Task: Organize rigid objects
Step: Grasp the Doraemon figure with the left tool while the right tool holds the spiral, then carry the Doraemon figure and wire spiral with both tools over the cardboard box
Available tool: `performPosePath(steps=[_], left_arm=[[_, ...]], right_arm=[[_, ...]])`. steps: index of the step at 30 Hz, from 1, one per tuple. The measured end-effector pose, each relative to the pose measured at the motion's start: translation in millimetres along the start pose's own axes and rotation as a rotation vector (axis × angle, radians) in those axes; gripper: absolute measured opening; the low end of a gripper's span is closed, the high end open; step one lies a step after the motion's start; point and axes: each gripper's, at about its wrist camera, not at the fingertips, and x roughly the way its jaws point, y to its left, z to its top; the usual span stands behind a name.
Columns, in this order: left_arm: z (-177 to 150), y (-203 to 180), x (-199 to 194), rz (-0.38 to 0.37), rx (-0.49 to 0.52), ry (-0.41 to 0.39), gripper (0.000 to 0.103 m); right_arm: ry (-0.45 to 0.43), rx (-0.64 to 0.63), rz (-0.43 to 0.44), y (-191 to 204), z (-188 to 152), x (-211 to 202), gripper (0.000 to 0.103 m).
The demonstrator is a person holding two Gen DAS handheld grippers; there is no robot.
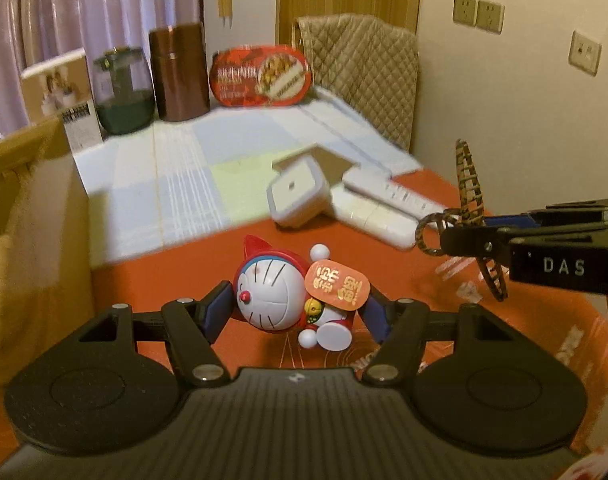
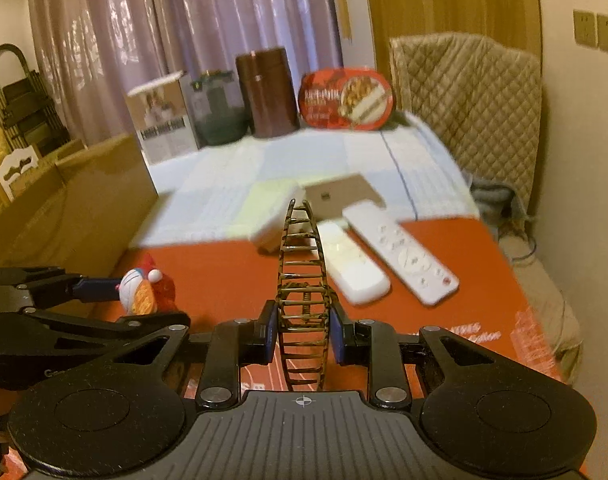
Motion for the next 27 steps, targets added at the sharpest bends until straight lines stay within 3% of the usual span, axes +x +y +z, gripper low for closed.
performPosePath(steps=[9,15,22,27], left_arm=[[27.3,13.7,-75.5,0.026,-0.038,-0.092,0.063],[31.2,39.3,-124.4,0.082,-0.057,-0.127,0.063],[19.0,83.6,-171.5,0.170,-0.091,-0.134,0.063],[5.8,125.2,-192.2,0.253,-0.119,-0.112,0.063]], right_arm=[[-0.107,-0.045,0.044,42.1,51.2,-60.2,0.023],[-0.149,-0.061,0.121,85.1,71.1,-87.3,0.023],[-0.149,-0.074,0.212,131.6,72.9,-88.8,0.023],[-0.140,-0.089,0.276,169.4,64.4,-67.1,0.023]])
